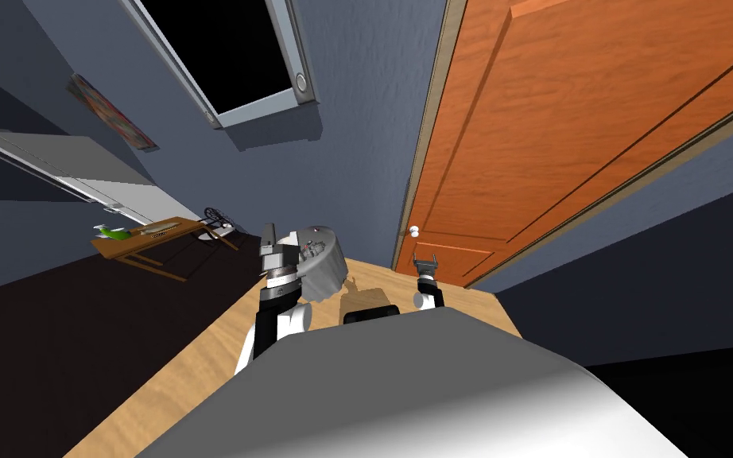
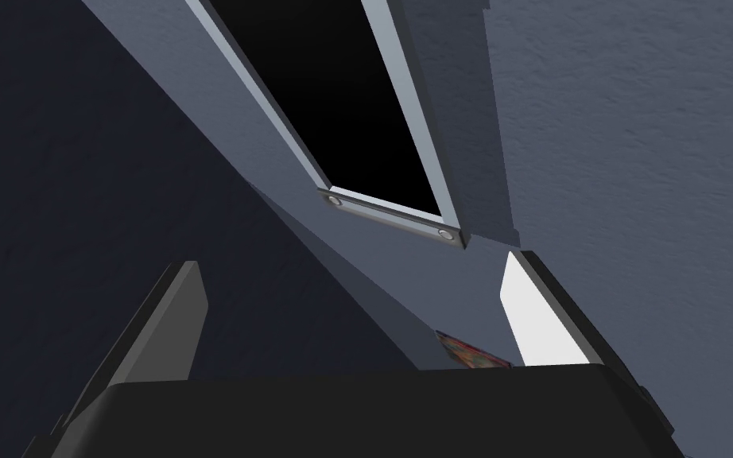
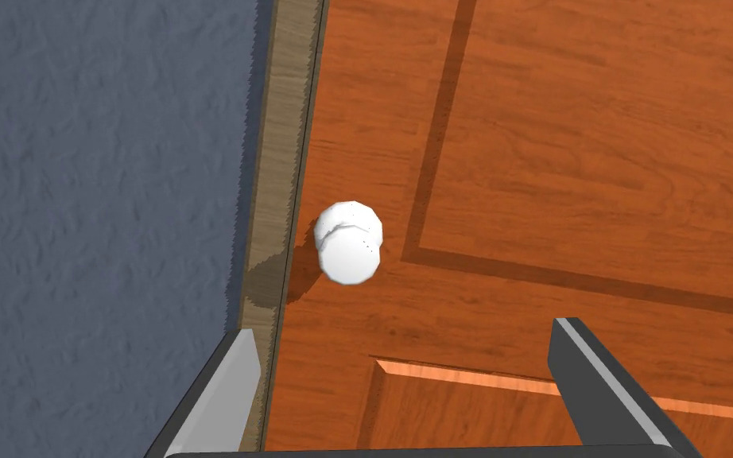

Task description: Pull the door open

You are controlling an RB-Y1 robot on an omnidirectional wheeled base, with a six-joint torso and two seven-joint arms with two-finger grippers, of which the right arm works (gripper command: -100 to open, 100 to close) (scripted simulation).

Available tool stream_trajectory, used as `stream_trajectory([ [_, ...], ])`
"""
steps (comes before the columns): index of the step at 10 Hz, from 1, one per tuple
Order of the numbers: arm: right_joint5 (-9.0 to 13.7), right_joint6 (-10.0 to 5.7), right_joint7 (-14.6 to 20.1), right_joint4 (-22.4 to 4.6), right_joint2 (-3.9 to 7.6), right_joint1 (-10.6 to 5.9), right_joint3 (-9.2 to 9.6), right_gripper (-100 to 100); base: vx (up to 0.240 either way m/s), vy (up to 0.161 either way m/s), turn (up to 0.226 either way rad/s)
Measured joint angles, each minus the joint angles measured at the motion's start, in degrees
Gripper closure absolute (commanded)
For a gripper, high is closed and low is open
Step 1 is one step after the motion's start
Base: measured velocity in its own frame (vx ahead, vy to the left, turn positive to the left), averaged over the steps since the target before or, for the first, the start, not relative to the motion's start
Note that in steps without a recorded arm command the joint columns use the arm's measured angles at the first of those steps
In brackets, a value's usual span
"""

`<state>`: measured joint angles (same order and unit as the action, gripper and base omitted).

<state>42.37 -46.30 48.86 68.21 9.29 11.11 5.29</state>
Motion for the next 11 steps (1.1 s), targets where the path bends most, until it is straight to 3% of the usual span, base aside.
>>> stream_trajectory([
  [11,6.8,-3.04,10.5,-11.0,0.83,-3.38,1.55,-100,0.081,-0.054,0.089],
])
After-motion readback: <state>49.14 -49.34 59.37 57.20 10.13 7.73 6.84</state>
